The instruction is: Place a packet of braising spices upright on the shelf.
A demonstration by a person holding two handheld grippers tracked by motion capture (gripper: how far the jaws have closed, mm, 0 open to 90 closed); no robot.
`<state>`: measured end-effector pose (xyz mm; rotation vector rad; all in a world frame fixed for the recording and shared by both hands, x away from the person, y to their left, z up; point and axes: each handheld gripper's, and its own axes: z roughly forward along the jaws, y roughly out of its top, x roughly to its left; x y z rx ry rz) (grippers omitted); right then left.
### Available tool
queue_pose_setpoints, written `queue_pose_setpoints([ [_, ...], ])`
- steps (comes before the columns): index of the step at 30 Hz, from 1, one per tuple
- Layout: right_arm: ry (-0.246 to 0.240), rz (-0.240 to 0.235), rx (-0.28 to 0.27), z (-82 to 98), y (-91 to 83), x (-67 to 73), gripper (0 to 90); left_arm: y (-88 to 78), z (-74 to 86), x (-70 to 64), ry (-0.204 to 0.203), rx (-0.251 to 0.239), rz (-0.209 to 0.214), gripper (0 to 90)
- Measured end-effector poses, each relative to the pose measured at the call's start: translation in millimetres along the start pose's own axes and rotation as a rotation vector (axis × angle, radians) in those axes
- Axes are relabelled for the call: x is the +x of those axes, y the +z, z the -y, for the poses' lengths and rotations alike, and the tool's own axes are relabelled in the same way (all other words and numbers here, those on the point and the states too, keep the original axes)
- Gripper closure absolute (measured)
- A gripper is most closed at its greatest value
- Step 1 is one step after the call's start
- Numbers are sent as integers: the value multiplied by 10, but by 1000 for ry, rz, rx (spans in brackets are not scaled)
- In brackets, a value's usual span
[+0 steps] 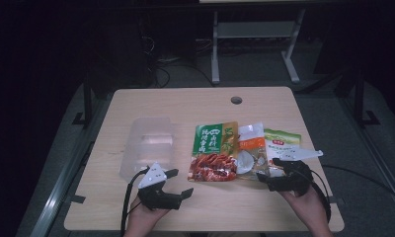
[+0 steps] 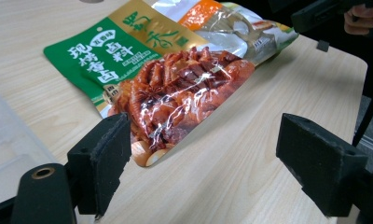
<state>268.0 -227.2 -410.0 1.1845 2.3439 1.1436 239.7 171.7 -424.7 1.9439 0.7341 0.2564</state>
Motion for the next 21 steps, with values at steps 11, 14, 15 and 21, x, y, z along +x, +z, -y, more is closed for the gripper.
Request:
queue_pose_setpoints([
  [11, 3, -38, 43, -159, 149, 50, 162, 2, 3, -41, 13, -4, 25, 176],
  [14, -5, -46, 54, -222, 177, 53, 162, -4, 0, -34, 16, -10, 24, 176],
  [15, -6, -47, 53, -258, 195, 62, 162, -4, 0, -29, 16, -10, 25, 176],
  [21, -43, -72, 81, -546, 321, 123, 160, -1, -10, -35, 15, -13, 18, 176],
])
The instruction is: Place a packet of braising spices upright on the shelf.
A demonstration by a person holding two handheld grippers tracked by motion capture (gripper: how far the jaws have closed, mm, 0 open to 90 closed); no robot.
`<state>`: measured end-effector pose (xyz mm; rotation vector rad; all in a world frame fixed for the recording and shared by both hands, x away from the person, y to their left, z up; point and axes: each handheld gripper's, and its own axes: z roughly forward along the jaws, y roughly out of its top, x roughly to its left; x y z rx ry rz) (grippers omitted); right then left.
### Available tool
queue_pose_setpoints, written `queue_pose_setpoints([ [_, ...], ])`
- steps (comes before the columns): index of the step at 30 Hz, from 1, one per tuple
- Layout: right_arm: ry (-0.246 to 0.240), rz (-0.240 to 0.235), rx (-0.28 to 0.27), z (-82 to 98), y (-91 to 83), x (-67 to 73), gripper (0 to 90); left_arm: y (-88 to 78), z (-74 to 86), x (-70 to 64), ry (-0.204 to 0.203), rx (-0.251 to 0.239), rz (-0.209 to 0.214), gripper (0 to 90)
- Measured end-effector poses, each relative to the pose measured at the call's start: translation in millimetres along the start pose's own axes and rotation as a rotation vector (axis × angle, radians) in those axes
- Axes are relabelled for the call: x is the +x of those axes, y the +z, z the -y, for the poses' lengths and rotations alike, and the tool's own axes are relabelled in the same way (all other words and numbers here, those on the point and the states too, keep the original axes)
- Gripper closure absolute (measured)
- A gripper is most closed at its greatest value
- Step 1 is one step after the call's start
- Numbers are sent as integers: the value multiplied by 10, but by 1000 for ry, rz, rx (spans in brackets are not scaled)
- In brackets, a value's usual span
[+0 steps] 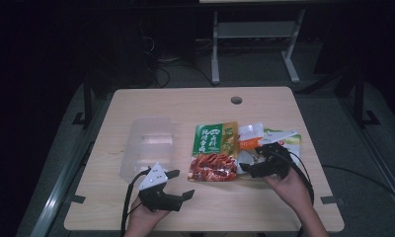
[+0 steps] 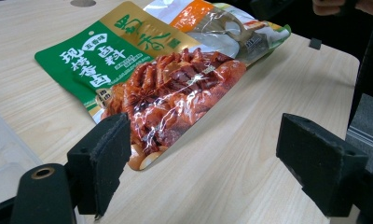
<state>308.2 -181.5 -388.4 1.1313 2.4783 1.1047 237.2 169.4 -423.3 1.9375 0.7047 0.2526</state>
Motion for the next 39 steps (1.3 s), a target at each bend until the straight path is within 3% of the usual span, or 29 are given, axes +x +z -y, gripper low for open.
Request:
queue_pose_setpoints([
  [2, -18, 1, 5, -42, 23, -8, 160, -2, -1, 5, 2, 2, 0, 176],
  [8, 1, 1, 43, -333, 152, -125, 160, -8, -9, 13, 2, -3, 2, 176],
  [19, 27, 9, 93, -665, 370, -315, 160, -5, -24, 6, 2, -5, 6, 176],
  [26, 18, 28, 134, -859, 564, -374, 168, -8, -26, 11, 3, -3, 8, 176],
  [39, 88, 46, 191, -800, 854, -591, 216, -5, -29, 1, 2, -4, 11, 177],
])
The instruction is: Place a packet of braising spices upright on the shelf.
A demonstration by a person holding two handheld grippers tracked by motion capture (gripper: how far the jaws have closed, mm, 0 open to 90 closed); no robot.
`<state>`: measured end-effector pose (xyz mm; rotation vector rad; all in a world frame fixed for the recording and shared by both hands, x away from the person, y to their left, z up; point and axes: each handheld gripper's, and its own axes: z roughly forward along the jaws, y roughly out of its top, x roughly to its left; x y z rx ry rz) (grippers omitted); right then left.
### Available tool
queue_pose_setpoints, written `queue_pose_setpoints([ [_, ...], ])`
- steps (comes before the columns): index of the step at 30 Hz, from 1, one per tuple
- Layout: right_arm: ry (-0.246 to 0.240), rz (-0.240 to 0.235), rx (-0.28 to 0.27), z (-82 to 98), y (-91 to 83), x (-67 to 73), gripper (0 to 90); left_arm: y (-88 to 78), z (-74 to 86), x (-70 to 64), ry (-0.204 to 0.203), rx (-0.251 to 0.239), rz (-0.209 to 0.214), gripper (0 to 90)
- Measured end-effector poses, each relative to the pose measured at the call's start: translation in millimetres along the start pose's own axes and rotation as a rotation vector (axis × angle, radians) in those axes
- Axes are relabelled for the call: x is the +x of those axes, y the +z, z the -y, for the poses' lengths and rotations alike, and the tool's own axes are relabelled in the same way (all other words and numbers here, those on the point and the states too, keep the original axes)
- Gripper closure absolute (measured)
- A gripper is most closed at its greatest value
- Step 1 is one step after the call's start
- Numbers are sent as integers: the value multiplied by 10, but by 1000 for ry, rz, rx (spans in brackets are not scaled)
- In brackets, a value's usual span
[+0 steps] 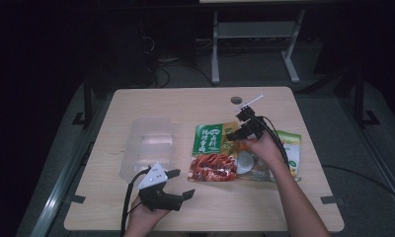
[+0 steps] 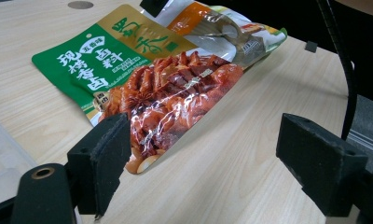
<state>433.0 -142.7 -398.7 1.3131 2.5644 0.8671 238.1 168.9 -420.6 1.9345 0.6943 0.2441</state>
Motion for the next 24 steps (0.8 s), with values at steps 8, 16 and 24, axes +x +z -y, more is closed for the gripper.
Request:
queue_pose_setpoints([
  [8, 45, 1, 33, 6, 123, -61, 245, 5, -1, -12, 2, 2, 1, 180],
  [16, 68, -1, 51, 27, 243, -78, 297, 10, -1, -12, 7, 7, 5, 180],
  [24, 83, -12, 51, 58, 321, -62, 416, 16, -1, -16, 7, 5, 5, 182],
])
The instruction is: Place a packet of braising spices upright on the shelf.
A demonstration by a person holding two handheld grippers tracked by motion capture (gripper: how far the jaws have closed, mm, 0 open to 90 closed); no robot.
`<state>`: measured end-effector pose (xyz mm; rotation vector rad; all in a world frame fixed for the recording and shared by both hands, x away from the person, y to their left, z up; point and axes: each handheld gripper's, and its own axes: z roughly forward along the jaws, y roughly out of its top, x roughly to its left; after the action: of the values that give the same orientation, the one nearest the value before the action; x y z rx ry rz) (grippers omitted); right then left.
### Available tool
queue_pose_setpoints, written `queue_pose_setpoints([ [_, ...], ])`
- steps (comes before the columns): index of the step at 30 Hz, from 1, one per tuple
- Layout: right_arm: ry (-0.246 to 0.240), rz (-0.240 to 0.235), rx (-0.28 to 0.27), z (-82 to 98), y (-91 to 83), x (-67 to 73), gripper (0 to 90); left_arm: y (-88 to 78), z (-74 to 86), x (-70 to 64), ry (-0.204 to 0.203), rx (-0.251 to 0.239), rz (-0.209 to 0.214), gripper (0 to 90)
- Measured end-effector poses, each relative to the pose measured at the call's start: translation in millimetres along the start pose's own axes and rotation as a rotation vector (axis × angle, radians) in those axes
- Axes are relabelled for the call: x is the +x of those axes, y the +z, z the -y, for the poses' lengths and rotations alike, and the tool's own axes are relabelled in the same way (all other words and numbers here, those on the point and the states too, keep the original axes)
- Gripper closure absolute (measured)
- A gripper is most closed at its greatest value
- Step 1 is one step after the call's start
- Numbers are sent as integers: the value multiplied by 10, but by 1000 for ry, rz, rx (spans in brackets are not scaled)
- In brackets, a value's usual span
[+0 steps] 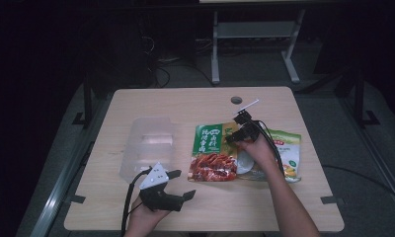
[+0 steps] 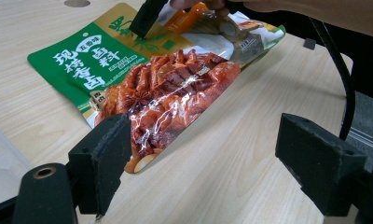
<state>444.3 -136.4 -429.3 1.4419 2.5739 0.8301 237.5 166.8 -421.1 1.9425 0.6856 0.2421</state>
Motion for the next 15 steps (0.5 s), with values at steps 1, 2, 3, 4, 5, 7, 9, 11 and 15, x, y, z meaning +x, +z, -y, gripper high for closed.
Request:
queue_pose_setpoints([
  [1, -6, 1, 5, 3, 10, 7, 427, 1, 0, -1, 0, 0, 0, 182],
  [2, -8, 4, 6, 4, 17, 11, 449, 0, 0, -2, 0, 1, 0, 182],
  [3, -1, 2, 9, 6, 22, 18, 493, 0, 0, -4, 1, 2, 0, 181],
  [4, -4, 6, 9, 9, 27, 21, 521, 1, 0, -6, 0, 1, 0, 182],
  [5, -7, 12, 22, 9, 37, 23, 565, 1, -1, -7, 2, 2, 0, 182],
  [7, -5, 9, 23, 11, 44, 22, 609, 2, -1, -8, 2, 2, 0, 182],
  [9, -20, 14, 17, 10, 43, 28, 712, 4, -1, -8, 2, 2, 0, 182],
  [11, -33, 14, 12, 4, 37, 30, 786, 0, -1, -3, 7, 7, -1, 182],
  [15, -56, -9, 1, 2, 39, 23, 898, 3, 1, -4, 1, 7, -1, 182],
])
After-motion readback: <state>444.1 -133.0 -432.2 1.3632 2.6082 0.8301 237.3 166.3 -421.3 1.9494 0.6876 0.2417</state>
